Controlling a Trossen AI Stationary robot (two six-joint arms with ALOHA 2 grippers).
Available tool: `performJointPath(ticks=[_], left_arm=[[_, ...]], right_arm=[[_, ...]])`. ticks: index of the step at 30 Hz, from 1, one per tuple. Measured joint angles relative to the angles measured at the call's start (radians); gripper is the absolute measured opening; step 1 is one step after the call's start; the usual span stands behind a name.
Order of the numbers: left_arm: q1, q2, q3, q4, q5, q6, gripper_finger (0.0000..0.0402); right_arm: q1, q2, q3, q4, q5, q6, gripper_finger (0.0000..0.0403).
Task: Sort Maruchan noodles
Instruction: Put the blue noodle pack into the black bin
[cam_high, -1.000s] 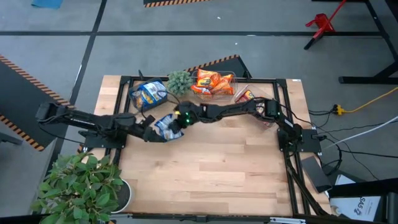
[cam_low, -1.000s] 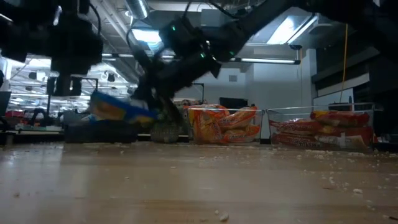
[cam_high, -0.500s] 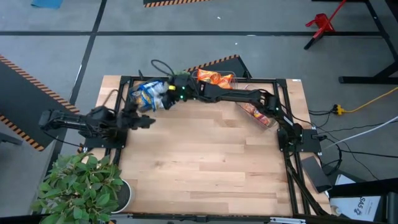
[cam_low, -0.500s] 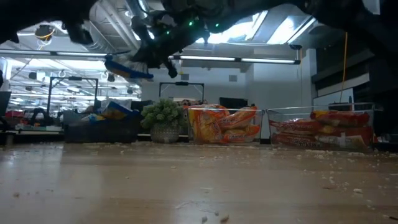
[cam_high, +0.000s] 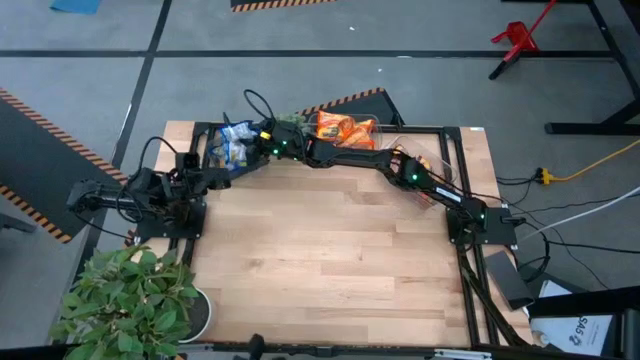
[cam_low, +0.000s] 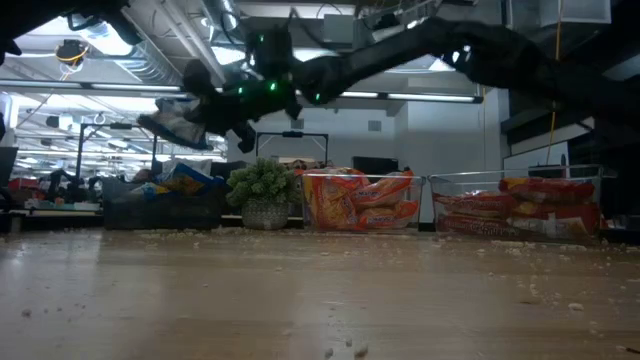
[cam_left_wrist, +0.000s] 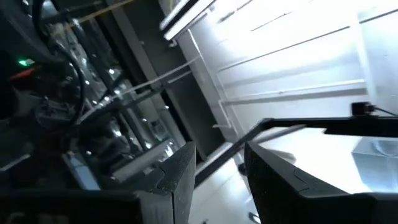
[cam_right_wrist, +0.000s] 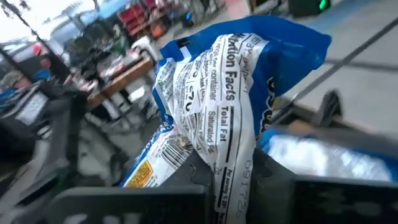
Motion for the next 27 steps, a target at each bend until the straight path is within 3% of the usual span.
performJointPath(ticks=[10,22,27], left_arm=[[0.0,-0.006,0.0,-0.084,-0.088,0.039,0.0133],[0.0,-0.006,0.0,-0.547,-0.574,0.062,0.0133],[0.0,-0.005,0.0,-0.745,-0.774,0.056,0.0133]], right_arm=[[-0.009,0.104,0.035,0.249,0.027,-0.017,0.0023],[-0.019,0.12,0.032,0.231,-0.026,-0.053,0.0031],[-0.032,0.12,0.033,0.236,-0.059,-0.054,0.0074]])
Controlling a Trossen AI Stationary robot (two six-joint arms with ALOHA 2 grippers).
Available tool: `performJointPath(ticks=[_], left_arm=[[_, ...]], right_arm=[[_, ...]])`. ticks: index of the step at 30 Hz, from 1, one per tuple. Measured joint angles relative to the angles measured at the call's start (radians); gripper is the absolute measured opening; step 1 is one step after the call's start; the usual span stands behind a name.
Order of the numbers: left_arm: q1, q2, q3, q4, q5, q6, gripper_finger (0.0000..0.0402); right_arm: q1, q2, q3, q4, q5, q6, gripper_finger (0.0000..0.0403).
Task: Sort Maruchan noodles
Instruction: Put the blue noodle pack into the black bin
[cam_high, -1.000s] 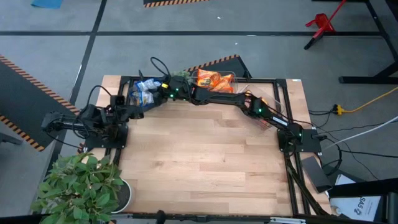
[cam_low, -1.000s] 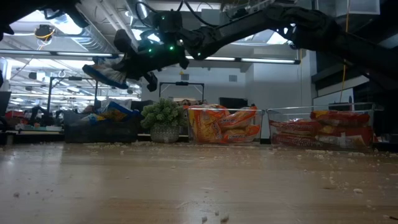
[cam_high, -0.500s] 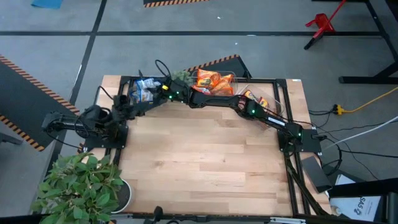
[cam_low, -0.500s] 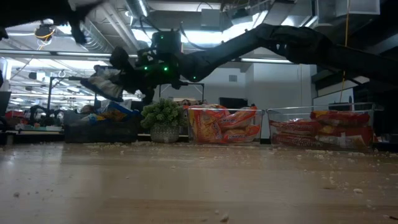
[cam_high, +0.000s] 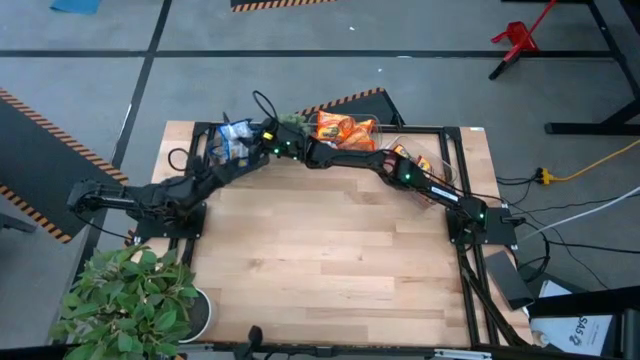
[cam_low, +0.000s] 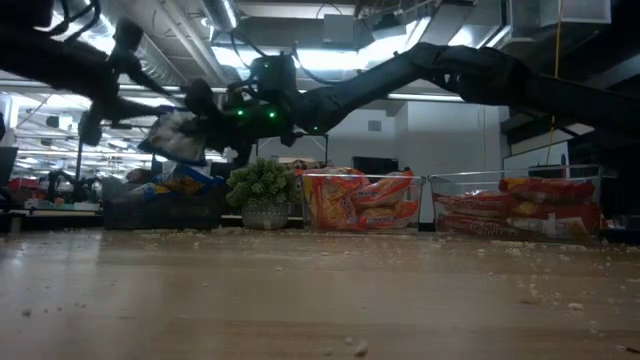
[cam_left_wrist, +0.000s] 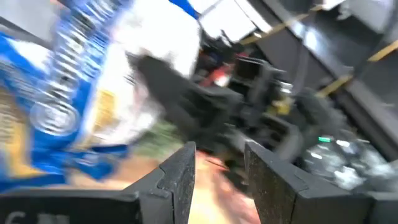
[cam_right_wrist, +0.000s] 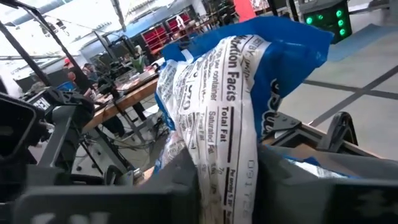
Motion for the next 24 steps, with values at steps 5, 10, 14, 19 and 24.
performJointPath(ticks=[5,10,14,19,24], left_arm=[[0.006,0.0,0.0,-0.135,-0.1,0.002,0.0133],[0.06,0.0,0.0,-0.295,-0.125,-0.062,0.0133],[0.118,0.001,0.0,-0.338,-0.116,-0.097,0.0133],[0.176,0.001,0.0,-0.335,-0.08,-0.101,0.0133],[0.229,0.029,0.0,-0.337,-0.026,-0.08,0.0133]], right_arm=[[-0.004,0.0,0.0,0.0,-0.014,0.013,0.0123],[-0.001,0.0,0.0,-0.001,-0.07,0.015,0.0133],[0.0,0.0,0.0,-0.009,-0.097,0.031,0.0133],[-0.001,0.0,0.0,0.011,-0.097,0.039,0.0134],[-0.001,0.0,0.0,0.048,-0.156,0.122,0.0134]])
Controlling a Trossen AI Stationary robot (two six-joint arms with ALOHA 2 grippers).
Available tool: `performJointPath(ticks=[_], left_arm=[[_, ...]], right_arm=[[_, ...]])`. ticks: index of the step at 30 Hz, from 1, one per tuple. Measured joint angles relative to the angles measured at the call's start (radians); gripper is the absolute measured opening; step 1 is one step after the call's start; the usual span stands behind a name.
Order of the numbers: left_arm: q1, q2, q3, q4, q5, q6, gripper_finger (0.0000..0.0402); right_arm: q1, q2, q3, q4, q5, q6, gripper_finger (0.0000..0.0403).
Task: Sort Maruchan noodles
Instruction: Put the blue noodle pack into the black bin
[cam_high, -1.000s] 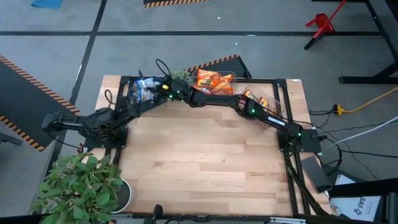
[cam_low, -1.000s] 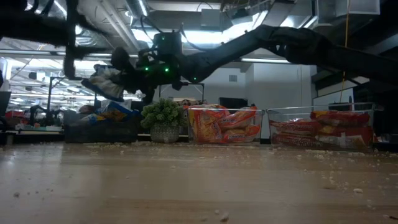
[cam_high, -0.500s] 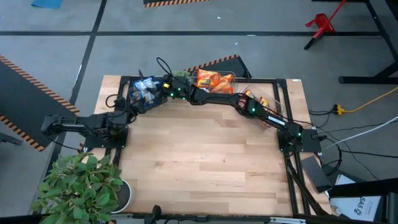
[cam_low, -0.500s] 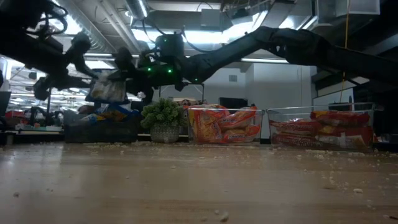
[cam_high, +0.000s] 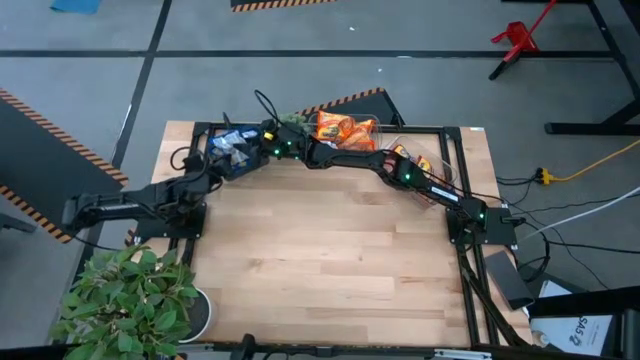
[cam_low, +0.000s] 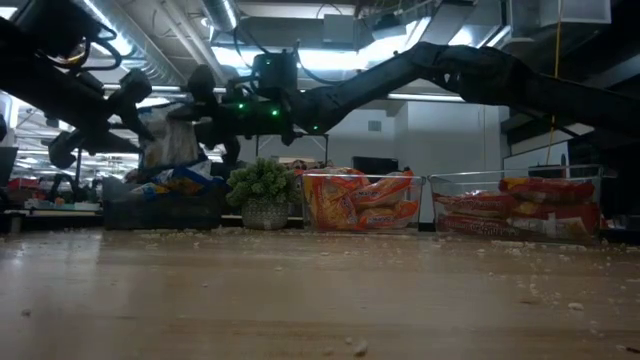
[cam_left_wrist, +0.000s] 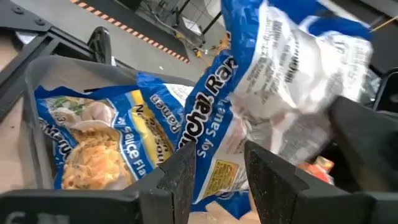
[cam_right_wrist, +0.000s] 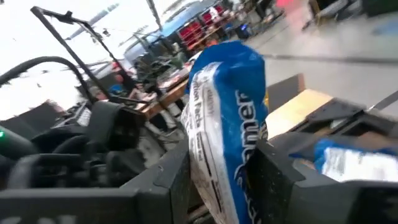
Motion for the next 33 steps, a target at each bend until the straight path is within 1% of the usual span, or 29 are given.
performJointPath(ticks=[4,7,11,14,16,18,21,22,24,28,33], left_arm=[[0.035,0.024,0.0,0.008,0.041,-0.006,0.0133],[0.055,0.039,-0.001,0.034,0.044,-0.022,0.0133],[0.085,0.053,-0.001,0.039,0.04,-0.021,0.0133],[0.107,0.057,-0.001,0.041,0.04,-0.022,0.0133],[0.116,0.054,-0.001,0.076,0.04,-0.022,0.0133],[0.118,0.053,-0.001,0.146,0.048,-0.004,0.0133],[0.118,0.058,-0.001,0.281,0.128,0.087,0.0133],[0.118,0.066,-0.001,0.306,0.16,0.116,0.0133],[0.121,0.091,0.0,0.306,0.204,0.156,0.0133],[0.141,0.157,0.0,0.292,0.219,0.13,0.0133],[0.164,0.218,0.0,0.295,0.231,0.129,0.0133]], right_arm=[[-0.002,0.0,0.0,-0.046,-0.022,0.073,0.0134],[-0.004,0.0,0.0,-0.081,0.001,0.082,0.0134],[-0.009,0.0,0.0,-0.055,-0.005,0.184,0.0134],[-0.007,0.0,0.0,-0.012,-0.01,0.199,0.0134],[-0.008,0.0,0.0,0.002,-0.002,0.2,0.0134],[-0.014,0.0,0.0,-0.008,0.008,0.207,0.0134],[-0.027,0.0,0.0,-0.019,0.016,0.228,0.0134],[-0.028,0.0,0.0,-0.02,0.022,0.228,0.0134],[-0.03,0.0,0.0,-0.017,0.043,0.227,0.0134],[-0.028,0.0,0.0,0.003,0.063,0.227,0.0134],[-0.026,0.0,0.0,-0.016,0.051,0.226,0.0134]])
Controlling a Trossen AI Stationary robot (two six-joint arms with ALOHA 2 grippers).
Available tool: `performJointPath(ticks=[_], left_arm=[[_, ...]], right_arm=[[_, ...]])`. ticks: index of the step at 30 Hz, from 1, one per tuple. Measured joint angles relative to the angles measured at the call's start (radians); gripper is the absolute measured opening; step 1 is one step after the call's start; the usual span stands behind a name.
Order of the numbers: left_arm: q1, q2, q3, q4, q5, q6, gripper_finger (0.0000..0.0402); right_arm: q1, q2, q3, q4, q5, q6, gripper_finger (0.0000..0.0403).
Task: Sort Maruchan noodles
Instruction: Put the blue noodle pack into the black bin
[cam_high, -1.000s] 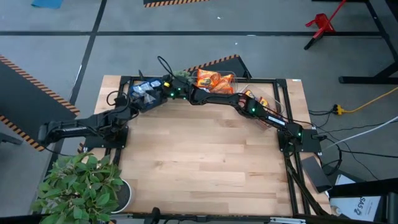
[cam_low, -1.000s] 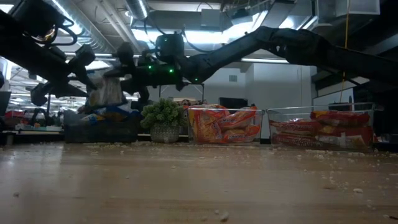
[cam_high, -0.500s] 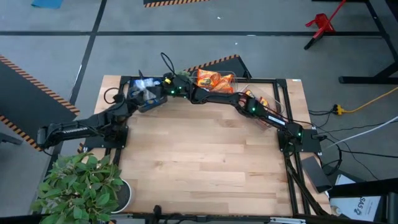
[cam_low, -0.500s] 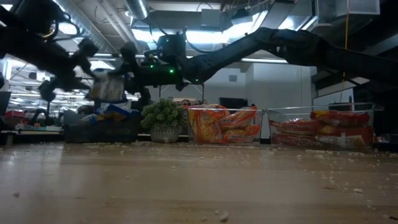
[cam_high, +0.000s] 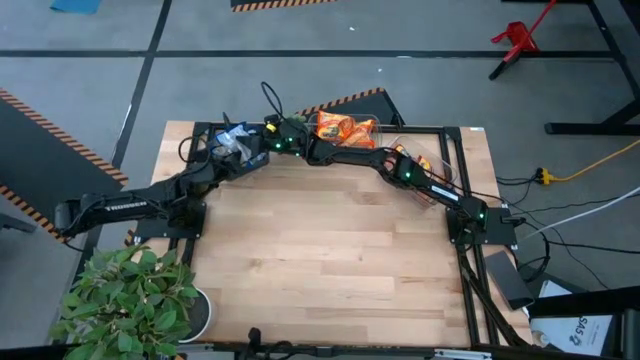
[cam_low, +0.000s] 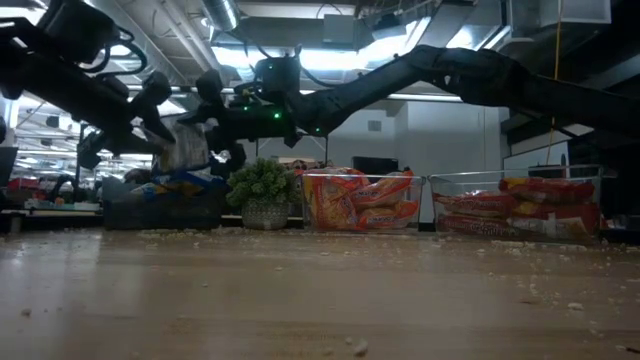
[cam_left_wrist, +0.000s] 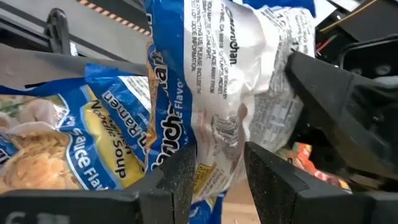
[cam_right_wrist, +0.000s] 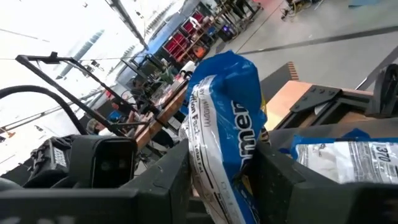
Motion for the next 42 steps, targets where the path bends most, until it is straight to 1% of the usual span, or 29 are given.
performJointPath(ticks=[2,7,14,19,22,27,30,33,36,39,42], left_arm=[[0.013,0.017,0.0,0.007,-0.002,0.008,0.0133],[0.071,0.043,0.0,0.006,-0.025,0.034,0.0133],[0.145,0.042,0.0,-0.001,-0.091,0.062,0.0133],[0.179,0.042,0.0,-0.035,-0.088,0.06,0.0133],[0.193,0.041,0.0,-0.08,-0.087,0.06,0.0133],[0.195,0.022,0.005,-0.09,-0.086,0.062,0.0133],[0.195,0.0,0.025,-0.09,-0.113,0.119,0.0133],[0.195,-0.026,0.063,-0.087,-0.123,0.195,0.0133],[0.192,-0.051,0.105,-0.085,-0.054,0.23,0.0133],[0.181,-0.06,0.132,-0.082,0.082,0.244,0.0133],[0.166,-0.051,0.126,-0.093,0.205,0.236,0.0133]], right_arm=[[0.0,0.0,0.0,-0.002,-0.013,0.0,0.0134],[0.005,0.0,0.0,-0.005,-0.096,-0.002,0.0134],[0.008,0.0,0.0,-0.005,-0.122,-0.015,0.0134],[0.008,0.0,0.0,-0.049,-0.125,-0.029,0.0134],[0.008,0.0,0.0,-0.109,-0.118,-0.048,0.0134],[0.009,0.0,0.0,-0.2,-0.057,-0.086,0.0134],[0.008,0.0,0.0,-0.244,-0.042,-0.117,0.0133],[0.008,0.0,0.0,-0.242,-0.043,-0.149,0.0133],[0.008,0.0,0.0,-0.238,-0.022,-0.163,0.0133],[0.008,0.0,0.0,-0.228,-0.001,-0.16,0.0133],[0.008,0.0,0.0,-0.203,-0.001,-0.161,0.0133]])
